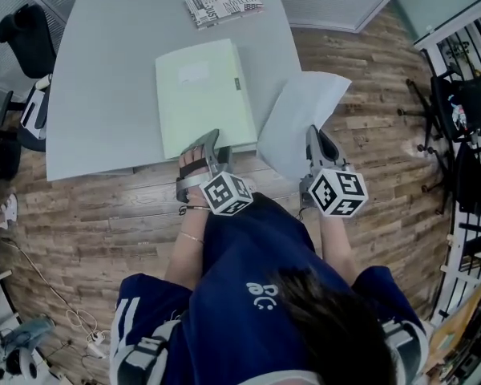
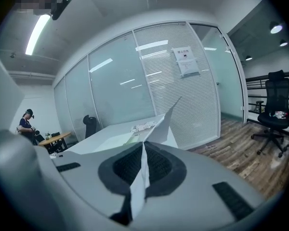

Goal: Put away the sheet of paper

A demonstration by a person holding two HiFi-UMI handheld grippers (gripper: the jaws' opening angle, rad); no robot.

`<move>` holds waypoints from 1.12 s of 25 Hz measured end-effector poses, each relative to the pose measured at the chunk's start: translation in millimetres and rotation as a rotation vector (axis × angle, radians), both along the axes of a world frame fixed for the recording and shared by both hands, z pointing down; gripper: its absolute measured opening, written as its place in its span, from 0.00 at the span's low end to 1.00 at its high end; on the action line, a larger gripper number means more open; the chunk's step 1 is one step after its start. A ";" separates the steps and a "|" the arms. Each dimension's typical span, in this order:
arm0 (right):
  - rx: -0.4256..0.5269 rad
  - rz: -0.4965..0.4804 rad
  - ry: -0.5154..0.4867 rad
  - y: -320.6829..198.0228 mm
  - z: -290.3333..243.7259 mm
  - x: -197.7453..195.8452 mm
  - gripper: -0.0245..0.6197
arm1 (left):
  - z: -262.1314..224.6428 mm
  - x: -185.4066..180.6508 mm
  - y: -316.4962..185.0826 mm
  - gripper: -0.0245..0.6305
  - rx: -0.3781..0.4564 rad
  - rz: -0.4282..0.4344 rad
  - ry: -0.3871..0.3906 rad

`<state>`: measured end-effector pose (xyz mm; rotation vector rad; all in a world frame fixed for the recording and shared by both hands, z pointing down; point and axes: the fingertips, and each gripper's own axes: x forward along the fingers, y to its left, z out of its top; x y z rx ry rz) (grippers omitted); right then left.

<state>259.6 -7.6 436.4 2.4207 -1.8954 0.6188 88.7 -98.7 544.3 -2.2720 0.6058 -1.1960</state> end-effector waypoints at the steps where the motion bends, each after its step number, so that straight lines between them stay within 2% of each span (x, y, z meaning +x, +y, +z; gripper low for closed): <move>1: 0.004 -0.005 -0.001 -1.9 -2.0 3.6 0.05 | -0.9 1.5 -0.9 0.34 0.004 -0.004 -0.003; 6: 0.018 -0.036 -0.008 -12.6 -4.8 17.2 0.05 | -13.0 11.3 -3.1 0.33 -0.004 -0.051 0.053; 8: 0.018 -0.052 -0.008 -15.9 -3.6 17.9 0.05 | -19.4 13.4 -3.7 0.25 -0.018 -0.071 0.100; 12: 0.020 -0.083 -0.020 -24.7 -1.1 17.6 0.05 | -39.3 14.4 -11.0 0.18 -0.013 -0.114 0.195; 16: 0.025 -0.115 -0.024 -33.4 -3.6 16.9 0.05 | -70.2 4.8 -20.7 0.13 -0.027 -0.202 0.357; 22: 0.039 -0.202 0.000 -52.1 -21.6 7.4 0.05 | -110.9 -35.9 -42.8 0.09 -0.099 -0.420 0.686; 25: 0.053 -0.249 0.015 -62.7 -34.3 0.6 0.05 | -125.2 -59.2 -51.5 0.08 -0.108 -0.520 0.796; 28: 0.066 -0.308 0.036 -73.6 -46.6 -10.7 0.05 | -131.4 -82.1 -58.3 0.07 -0.104 -0.606 0.865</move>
